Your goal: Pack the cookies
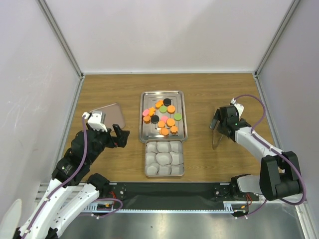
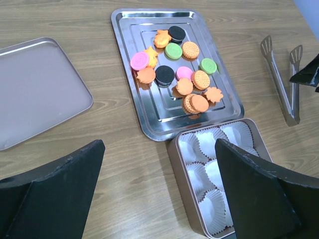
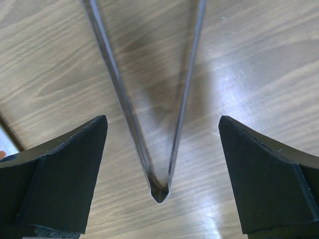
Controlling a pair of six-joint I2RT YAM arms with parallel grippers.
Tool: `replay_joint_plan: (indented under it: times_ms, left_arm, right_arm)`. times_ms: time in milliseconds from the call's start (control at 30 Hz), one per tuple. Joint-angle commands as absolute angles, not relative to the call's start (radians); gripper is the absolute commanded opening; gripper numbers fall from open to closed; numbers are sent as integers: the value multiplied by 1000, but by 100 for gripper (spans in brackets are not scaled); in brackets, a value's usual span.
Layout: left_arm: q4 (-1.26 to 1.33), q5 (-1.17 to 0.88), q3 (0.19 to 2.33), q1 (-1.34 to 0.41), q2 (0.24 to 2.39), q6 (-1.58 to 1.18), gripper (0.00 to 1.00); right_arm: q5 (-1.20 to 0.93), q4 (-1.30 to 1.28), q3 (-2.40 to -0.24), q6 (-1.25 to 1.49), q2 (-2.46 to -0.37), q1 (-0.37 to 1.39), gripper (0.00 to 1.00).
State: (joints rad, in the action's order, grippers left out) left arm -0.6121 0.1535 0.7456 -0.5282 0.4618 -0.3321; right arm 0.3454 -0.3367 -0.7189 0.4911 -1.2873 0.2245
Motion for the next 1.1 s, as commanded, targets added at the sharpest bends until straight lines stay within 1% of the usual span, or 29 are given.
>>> replay_joint_plan:
  times_ms: [0,333,400,533,567,667,700,833,933,1000,1033,1067]
  left_arm:
    - [-581,144,739,-534,456,-328,100]
    - [-580,140,738,-535,448,-328,100]
    - [-580,141,738,-534,446,-328,100]
    - [-580,140,738,-535,449,-328,100]
    - [-578,140,738,-534,449,-328,100]
    - [-578,138,736,-535,454,-327,100]
    - [-578,137,738,-535,456,-327,100]
    - [-580,138,738,-535,459,-328,100]
    - [-580,138,738,-534,457,-328,100]
    - [-580,140,738,-535,459,-327,100]
    - [-578,140,738,-535,462,-327,100]
    - [-578,140,738,-535,462,-327,100]
  right_arm:
    - [292,-275,-767,459,-1322,213,100]
    - [244,-241,-785,430,-1459,176,100]
    - [233,-230,-782,422,-1471,163,98]
    - [196,-210,-785,411,-1522,155,93]
    - [195,-207,-788,408,-1534,153,90]
    - [192,-222,-807,407,-1560,152,86]
    - [196,-225,-811,407,-1563,153,83]
    - [221,-256,-836,407,-1589,153,80]
    - [212,-256,-838,402,-1598,152,75]
    - [206,-259,-845,397,-1606,152,65]
    - [207,-274,-851,399,-1611,152,58]
    - [206,-282,-871,396,-1612,152,47]
